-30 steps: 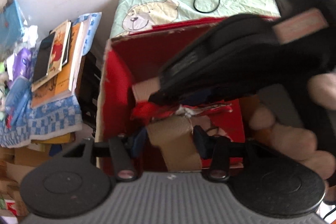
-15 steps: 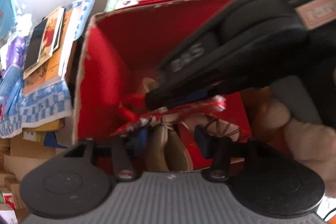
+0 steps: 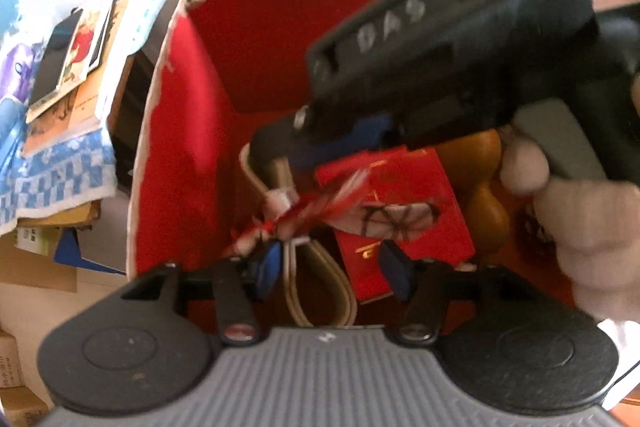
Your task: Organize objects
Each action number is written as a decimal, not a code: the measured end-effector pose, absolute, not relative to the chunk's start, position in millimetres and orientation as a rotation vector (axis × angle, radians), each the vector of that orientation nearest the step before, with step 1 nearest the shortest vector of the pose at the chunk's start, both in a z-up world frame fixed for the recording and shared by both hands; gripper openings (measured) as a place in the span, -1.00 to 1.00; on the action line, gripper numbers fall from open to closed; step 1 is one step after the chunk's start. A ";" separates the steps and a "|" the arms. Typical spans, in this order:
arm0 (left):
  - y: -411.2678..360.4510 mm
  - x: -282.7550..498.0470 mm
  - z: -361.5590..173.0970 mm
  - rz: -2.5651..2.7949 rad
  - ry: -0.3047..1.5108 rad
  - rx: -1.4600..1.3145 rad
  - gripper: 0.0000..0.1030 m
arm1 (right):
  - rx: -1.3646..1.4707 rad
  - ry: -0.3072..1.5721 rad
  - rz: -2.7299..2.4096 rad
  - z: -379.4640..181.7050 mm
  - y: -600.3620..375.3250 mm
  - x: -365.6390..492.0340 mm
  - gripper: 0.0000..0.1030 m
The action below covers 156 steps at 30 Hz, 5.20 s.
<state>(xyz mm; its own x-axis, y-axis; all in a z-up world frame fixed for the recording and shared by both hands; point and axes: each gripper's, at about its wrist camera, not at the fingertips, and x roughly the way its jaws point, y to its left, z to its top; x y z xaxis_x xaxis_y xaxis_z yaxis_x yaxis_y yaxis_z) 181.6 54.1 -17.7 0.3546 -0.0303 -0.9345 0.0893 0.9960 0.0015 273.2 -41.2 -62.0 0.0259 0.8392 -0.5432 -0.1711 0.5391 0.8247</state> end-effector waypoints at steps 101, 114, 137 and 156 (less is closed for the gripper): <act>54.9 69.1 51.4 0.006 1.065 0.016 0.99 | 0.220 0.861 0.118 41.9 -112.7 56.4 0.24; 36.7 111.3 79.5 0.066 0.888 0.101 0.99 | 0.258 0.761 0.090 50.7 -123.9 86.8 0.25; 48.8 156.1 31.6 0.070 1.015 0.095 0.99 | 0.209 0.862 0.150 19.6 -102.3 140.4 0.22; 41.9 172.8 0.4 0.018 1.092 0.107 0.99 | 0.212 0.928 0.107 -1.1 -104.9 154.5 0.13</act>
